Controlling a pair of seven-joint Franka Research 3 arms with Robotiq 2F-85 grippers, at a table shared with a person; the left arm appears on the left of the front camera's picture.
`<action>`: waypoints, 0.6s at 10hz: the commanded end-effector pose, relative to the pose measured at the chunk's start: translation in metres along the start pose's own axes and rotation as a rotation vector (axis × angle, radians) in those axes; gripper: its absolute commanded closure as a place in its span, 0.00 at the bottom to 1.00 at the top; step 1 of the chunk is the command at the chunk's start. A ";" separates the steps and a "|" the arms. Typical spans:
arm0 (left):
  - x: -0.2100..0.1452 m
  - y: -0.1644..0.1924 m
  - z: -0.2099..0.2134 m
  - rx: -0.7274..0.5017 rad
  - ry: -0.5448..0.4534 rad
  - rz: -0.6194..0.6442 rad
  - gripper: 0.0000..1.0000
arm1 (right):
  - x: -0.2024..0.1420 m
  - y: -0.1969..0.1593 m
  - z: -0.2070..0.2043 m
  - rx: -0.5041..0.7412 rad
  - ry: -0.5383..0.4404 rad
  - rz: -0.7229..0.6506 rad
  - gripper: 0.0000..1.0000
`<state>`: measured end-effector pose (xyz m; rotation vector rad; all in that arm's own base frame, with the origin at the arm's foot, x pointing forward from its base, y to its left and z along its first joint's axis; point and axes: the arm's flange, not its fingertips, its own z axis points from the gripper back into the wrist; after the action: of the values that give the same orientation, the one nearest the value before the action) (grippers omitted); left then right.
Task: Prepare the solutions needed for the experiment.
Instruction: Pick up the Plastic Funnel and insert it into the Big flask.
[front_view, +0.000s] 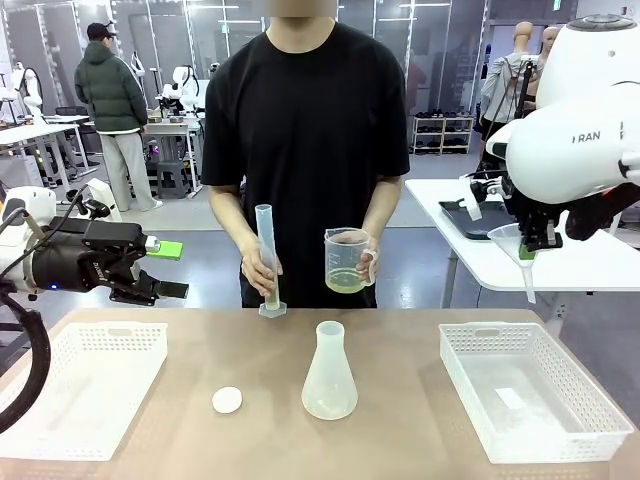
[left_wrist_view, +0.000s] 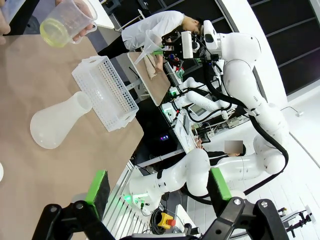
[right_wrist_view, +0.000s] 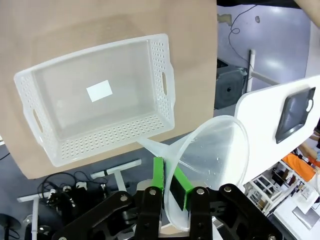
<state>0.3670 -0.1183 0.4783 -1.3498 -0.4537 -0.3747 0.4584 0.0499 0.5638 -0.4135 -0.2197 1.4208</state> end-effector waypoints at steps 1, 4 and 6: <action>0.001 -0.002 -0.002 -0.022 -0.015 0.009 0.00 | -0.003 -0.006 0.004 0.026 0.002 -0.001 1.00; 0.001 -0.002 -0.002 -0.022 -0.015 0.009 0.00 | -0.003 -0.006 0.004 0.026 0.002 -0.001 1.00; 0.001 -0.002 -0.002 -0.022 -0.015 0.009 0.00 | -0.004 -0.002 0.002 0.019 -0.003 -0.005 0.93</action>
<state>0.3671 -0.1183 0.4783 -1.3499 -0.4537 -0.3746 0.4588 0.0469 0.5666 -0.3931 -0.2092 1.4189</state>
